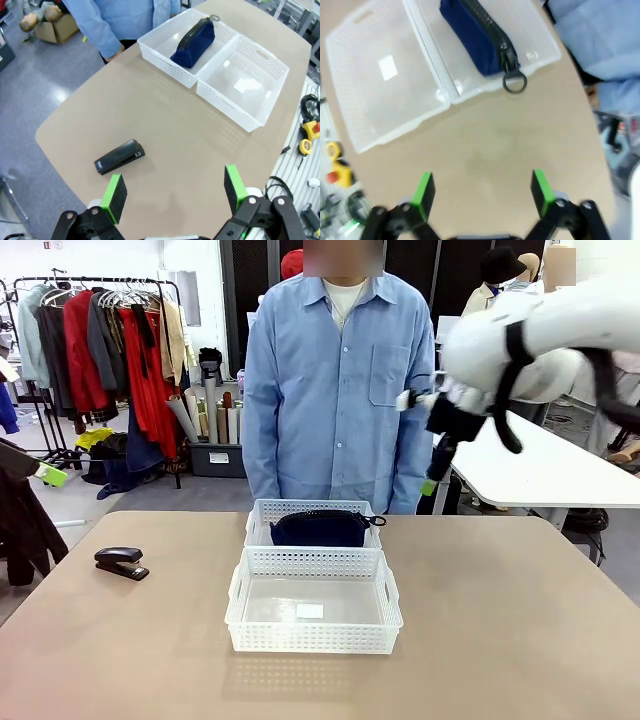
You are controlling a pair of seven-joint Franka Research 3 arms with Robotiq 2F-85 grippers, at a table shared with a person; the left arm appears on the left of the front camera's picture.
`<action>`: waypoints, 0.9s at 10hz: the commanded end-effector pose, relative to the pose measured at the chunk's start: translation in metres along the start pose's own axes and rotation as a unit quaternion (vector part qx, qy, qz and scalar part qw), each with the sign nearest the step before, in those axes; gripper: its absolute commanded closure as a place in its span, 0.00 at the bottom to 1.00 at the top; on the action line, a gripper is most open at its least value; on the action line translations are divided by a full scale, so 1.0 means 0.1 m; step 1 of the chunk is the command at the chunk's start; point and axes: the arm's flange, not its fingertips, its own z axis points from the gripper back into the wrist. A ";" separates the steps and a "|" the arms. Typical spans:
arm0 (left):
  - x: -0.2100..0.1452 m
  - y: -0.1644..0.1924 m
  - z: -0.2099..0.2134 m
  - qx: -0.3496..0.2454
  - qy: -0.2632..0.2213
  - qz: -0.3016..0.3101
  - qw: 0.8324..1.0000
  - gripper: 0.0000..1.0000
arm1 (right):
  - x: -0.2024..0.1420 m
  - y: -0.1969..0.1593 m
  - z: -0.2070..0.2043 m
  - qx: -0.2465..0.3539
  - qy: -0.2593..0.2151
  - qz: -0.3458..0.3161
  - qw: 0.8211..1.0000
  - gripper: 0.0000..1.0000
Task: Distribute items into two baskets.
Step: Pick up the Stapler that the person points to.
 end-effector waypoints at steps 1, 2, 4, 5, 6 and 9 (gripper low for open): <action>-0.01 0.01 0.01 -0.004 -0.011 -0.006 1.000 0.00 | -0.44 0.02 0.20 0.021 -0.072 -0.008 0.997 0.00; -0.01 0.01 0.01 -0.004 -0.011 -0.006 1.000 0.00 | -0.70 0.01 0.29 0.045 -0.100 -0.012 0.994 0.00; -0.01 0.01 0.01 -0.004 -0.011 -0.006 1.000 0.00 | -1.20 0.11 0.47 0.077 -0.166 -0.015 0.983 0.00; -0.01 0.01 0.01 -0.004 -0.011 -0.006 1.000 0.00 | -1.41 0.19 0.53 0.088 -0.194 -0.012 0.977 0.00; -0.01 0.01 0.01 -0.004 -0.011 -0.006 1.000 0.00 | -1.60 0.28 0.58 0.090 -0.207 -0.014 0.974 0.00; -0.01 0.01 0.01 -0.004 -0.011 -0.006 1.000 0.00 | -2.07 0.63 0.68 0.110 -0.224 -0.044 0.967 0.00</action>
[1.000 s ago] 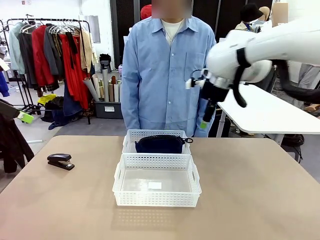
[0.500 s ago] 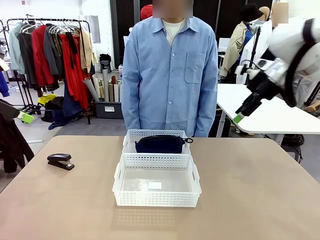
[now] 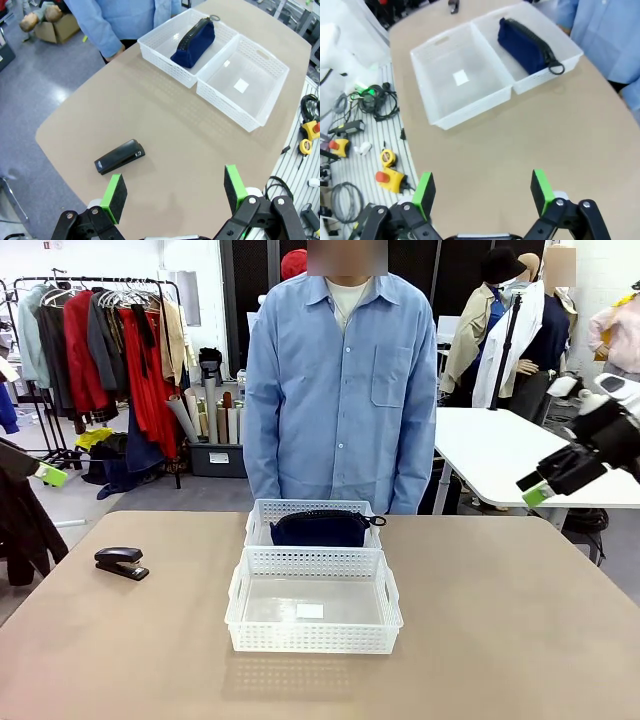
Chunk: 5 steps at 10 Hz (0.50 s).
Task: Distribute items into two baskets.
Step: Pick up the Stapler that the person points to.
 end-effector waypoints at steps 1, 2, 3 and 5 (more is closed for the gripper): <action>-0.01 0.01 0.00 -0.004 -0.011 -0.006 1.000 0.00 | -0.16 0.26 0.07 0.004 -0.008 -0.025 1.000 0.00; -0.01 0.01 0.00 -0.004 -0.011 -0.006 1.000 0.00 | -0.23 0.37 0.06 0.012 -0.009 -0.052 0.999 0.00; -0.01 0.01 0.00 -0.004 -0.011 -0.006 1.000 0.00 | -0.31 0.53 0.06 0.010 -0.011 -0.078 0.997 0.00; -0.01 0.01 0.00 -0.004 -0.011 -0.006 1.000 0.00 | -0.45 0.71 0.08 0.012 -0.026 -0.136 0.990 0.00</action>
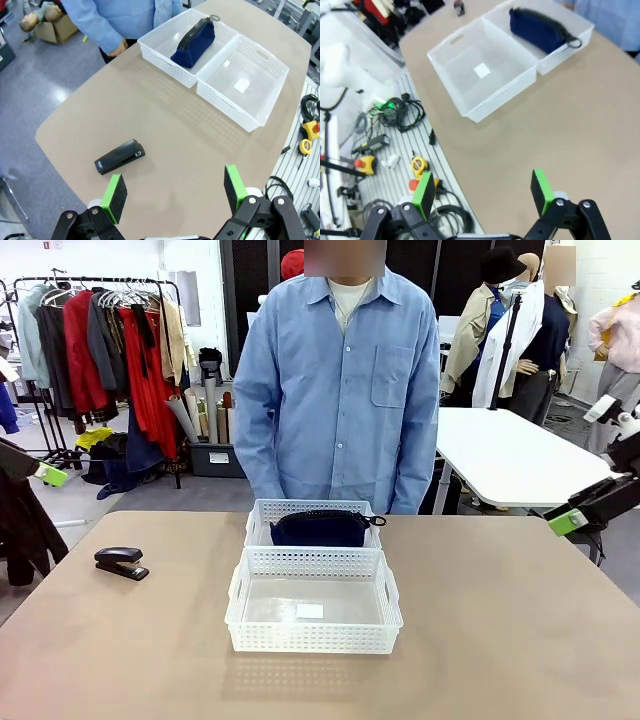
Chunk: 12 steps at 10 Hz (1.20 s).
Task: Distribute items into two baskets.
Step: Pick up the Stapler that the person points to.
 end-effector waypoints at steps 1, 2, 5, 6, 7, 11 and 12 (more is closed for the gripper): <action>-0.01 0.01 0.00 -0.004 -0.011 -0.006 1.000 0.00 | -0.07 0.13 0.08 0.003 -0.009 -0.073 0.997 0.00; -0.01 0.01 0.00 -0.004 -0.011 -0.006 1.000 0.00 | -0.06 0.09 0.12 0.009 -0.014 -0.098 0.995 0.00; -0.01 0.01 0.00 -0.004 -0.011 -0.006 1.000 0.00 | -0.17 -0.05 0.18 0.017 -0.016 -0.121 0.992 0.00; -0.01 0.01 0.00 -0.004 -0.011 -0.006 1.000 0.00 | -0.22 -0.07 0.18 0.020 -0.024 -0.100 0.994 0.00; -0.01 0.01 0.00 -0.004 -0.011 -0.006 1.000 0.00 | -0.18 -0.02 0.09 0.006 -0.016 -0.106 0.994 0.00; -0.01 0.01 0.00 -0.004 -0.011 -0.006 1.000 0.00 | -0.18 -0.02 0.09 0.006 -0.016 -0.106 0.994 0.00; -0.01 0.01 0.00 -0.004 -0.011 -0.006 1.000 0.00 | -0.18 -0.02 0.09 0.006 -0.016 -0.106 0.994 0.00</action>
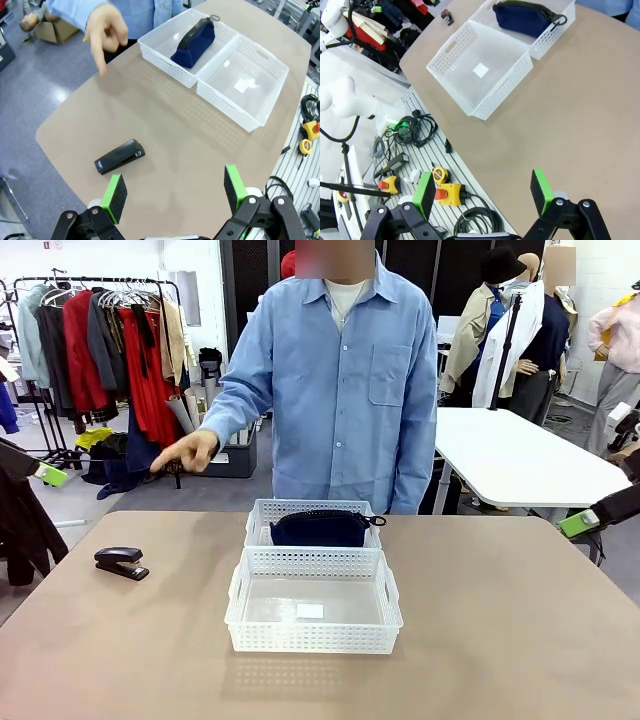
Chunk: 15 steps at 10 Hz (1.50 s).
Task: Distribute items into two baskets.
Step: Pick up the Stapler that the person points to.
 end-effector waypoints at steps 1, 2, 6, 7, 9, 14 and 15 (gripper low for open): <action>-0.01 0.01 0.00 -0.004 -0.011 -0.006 1.000 0.00 | 0.02 0.02 0.00 -0.003 0.001 0.002 1.000 0.00; -0.01 0.01 0.00 -0.004 -0.011 -0.006 1.000 0.00 | 0.02 0.02 0.00 -0.003 0.001 0.002 1.000 0.00; -0.01 0.01 0.00 -0.004 -0.011 -0.006 1.000 0.00 | 0.02 0.02 0.00 -0.003 0.001 0.002 1.000 0.00; -0.01 0.01 0.00 -0.004 -0.011 -0.006 1.000 0.00 | 0.02 0.02 0.00 -0.003 0.001 0.002 1.000 0.00; -0.01 0.01 0.00 -0.004 -0.011 -0.006 1.000 0.00 | 0.02 0.02 0.00 -0.003 0.001 0.002 1.000 0.00; 0.21 0.09 -0.04 -0.020 0.018 0.057 0.998 0.00 | 0.02 0.02 0.00 -0.003 0.001 0.002 1.000 0.00; 0.33 0.16 -0.07 -0.023 0.035 0.075 0.996 0.00 | 0.02 0.02 0.00 -0.003 0.001 0.002 1.000 0.00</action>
